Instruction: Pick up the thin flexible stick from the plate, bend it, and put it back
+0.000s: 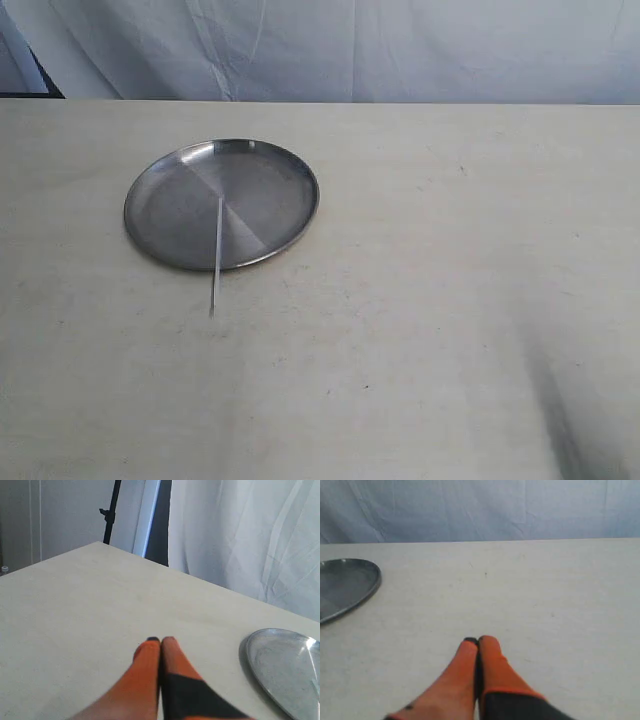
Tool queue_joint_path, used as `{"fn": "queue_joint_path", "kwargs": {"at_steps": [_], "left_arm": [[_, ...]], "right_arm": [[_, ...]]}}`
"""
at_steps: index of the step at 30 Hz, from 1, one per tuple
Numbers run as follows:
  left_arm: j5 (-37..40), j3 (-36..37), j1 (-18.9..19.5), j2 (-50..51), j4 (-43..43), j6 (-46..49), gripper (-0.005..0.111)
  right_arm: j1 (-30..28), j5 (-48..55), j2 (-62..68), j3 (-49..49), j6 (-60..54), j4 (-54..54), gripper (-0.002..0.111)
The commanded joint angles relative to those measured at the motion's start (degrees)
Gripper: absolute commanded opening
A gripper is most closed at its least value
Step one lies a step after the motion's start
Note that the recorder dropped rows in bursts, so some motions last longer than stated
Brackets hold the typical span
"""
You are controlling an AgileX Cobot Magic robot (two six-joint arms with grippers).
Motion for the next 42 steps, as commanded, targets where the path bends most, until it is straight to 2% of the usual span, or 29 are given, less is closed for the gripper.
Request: {"fn": "queue_joint_path", "kwargs": {"at_steps": [1,3,6,10,12,13,16,18,22,24,26,30,33,35,37,39,42], "left_arm": [[-0.13,0.27,-0.32,-0.26,0.02,-0.03,0.0],[-0.13,0.27,-0.32,-0.26,0.02,-0.03,0.0],[-0.13,0.27,-0.32,-0.26,0.02,-0.03,0.0],[-0.13,0.27,-0.32,-0.26,0.02,-0.03,0.0],[-0.13,0.27,-0.32,-0.26,0.02,-0.03,0.0],[-0.13,0.27,-0.32,-0.26,0.02,-0.03,0.0],[-0.13,0.27,-0.32,-0.26,0.02,-0.03,0.0],[-0.13,0.27,-0.32,-0.26,0.02,-0.03,0.0],[-0.13,0.27,-0.32,-0.26,0.02,-0.03,0.0],[-0.13,0.27,-0.32,-0.26,0.02,-0.03,0.0],[-0.13,0.27,-0.32,-0.26,0.12,-0.03,0.0],[-0.13,0.27,-0.32,-0.26,0.12,-0.03,0.0],[-0.13,0.27,-0.32,-0.26,0.12,-0.03,0.0],[-0.13,0.27,-0.32,-0.26,0.73,-0.03,0.0],[-0.13,0.27,-1.09,-0.26,7.3,-0.03,0.0],[-0.13,0.27,-2.55,-0.26,14.79,-0.03,0.0],[-0.24,0.27,-2.56,-0.26,16.23,-0.03,0.0]], "right_arm": [[-0.3,-5.67,-0.31,0.09,4.25,18.75,0.0],[-0.3,-8.17,-0.31,0.09,5.46,30.18,0.0],[-0.3,-15.22,-0.31,0.09,5.46,33.45,0.0],[-0.3,-23.02,-0.31,0.09,5.46,33.45,0.0],[-0.3,-28.39,-0.31,0.09,5.46,33.45,0.0],[-0.3,-34.21,-0.31,0.09,5.89,33.45,0.0],[-0.3,-40.93,-0.31,0.09,7.34,33.45,0.0],[-0.3,-44.19,-0.31,0.09,7.34,33.45,0.0],[-0.3,-44.23,-0.31,0.09,8.62,31.95,0.0],[-0.3,-50.85,0.32,-1.79,11.01,31.95,0.0],[-0.3,-56.27,3.55,-4.98,7.98,31.87,0.0],[-0.3,-47.03,18.98,-16.85,-3.89,26.92,0.0],[-0.3,-32.4,31.59,-27.52,-7.44,18.6,0.0],[-0.3,-16.0,43.47,-38.03,-7.44,14.74,0.0],[-0.18,2.46,58.34,-49.52,-8.77,14.64,0.0],[2.47,13.66,69.62,-59.3,-10.09,14.86,0.0],[9.28,16.2,79.61,-66.65,-11.39,14.71,0.0]]}}
